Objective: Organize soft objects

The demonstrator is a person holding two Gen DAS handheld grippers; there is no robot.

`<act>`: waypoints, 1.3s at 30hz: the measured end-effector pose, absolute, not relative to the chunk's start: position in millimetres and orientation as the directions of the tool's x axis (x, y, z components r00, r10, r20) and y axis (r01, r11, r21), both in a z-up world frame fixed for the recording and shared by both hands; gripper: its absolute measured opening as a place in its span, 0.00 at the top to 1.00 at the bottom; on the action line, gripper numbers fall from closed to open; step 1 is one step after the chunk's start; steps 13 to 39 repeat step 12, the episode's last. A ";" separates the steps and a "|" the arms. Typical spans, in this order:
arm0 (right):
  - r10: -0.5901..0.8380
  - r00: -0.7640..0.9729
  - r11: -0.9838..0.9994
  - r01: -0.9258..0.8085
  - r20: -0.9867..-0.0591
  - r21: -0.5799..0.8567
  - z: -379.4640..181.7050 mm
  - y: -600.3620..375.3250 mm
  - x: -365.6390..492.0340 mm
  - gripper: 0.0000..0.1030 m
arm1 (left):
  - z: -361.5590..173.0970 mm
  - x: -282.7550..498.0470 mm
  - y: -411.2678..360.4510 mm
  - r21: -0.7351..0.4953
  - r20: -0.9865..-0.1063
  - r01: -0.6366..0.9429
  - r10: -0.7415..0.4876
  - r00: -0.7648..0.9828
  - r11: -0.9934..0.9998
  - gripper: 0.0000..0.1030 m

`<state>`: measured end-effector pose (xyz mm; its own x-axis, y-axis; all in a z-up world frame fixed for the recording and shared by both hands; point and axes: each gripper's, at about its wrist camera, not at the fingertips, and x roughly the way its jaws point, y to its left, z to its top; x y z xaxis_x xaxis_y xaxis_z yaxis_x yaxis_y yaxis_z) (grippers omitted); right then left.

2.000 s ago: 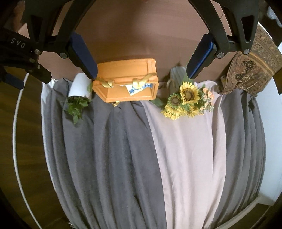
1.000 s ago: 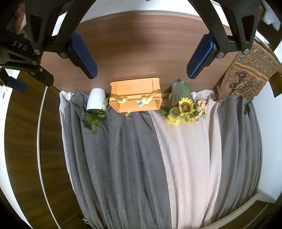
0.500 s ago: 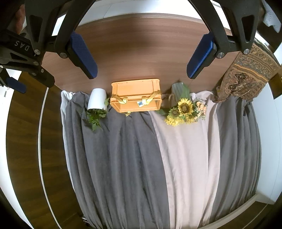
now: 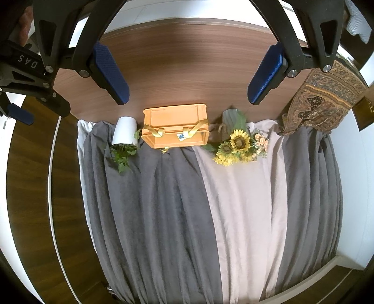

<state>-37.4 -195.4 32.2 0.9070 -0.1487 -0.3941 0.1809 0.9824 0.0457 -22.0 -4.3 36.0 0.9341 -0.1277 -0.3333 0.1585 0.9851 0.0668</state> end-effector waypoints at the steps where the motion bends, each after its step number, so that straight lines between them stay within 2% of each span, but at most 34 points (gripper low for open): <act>1: -0.148 0.907 0.983 0.179 -0.394 0.044 33.2 -195.0 -37.1 0.05 | 35.9 -22.0 -3.8 0.066 -0.333 0.157 -0.127 0.934 0.985 0.00; 39: -0.141 0.907 0.985 0.170 -0.396 0.040 36.1 -193.3 -35.6 0.05 | 35.0 -21.9 3.3 0.059 -0.333 0.152 -0.124 0.935 0.987 0.00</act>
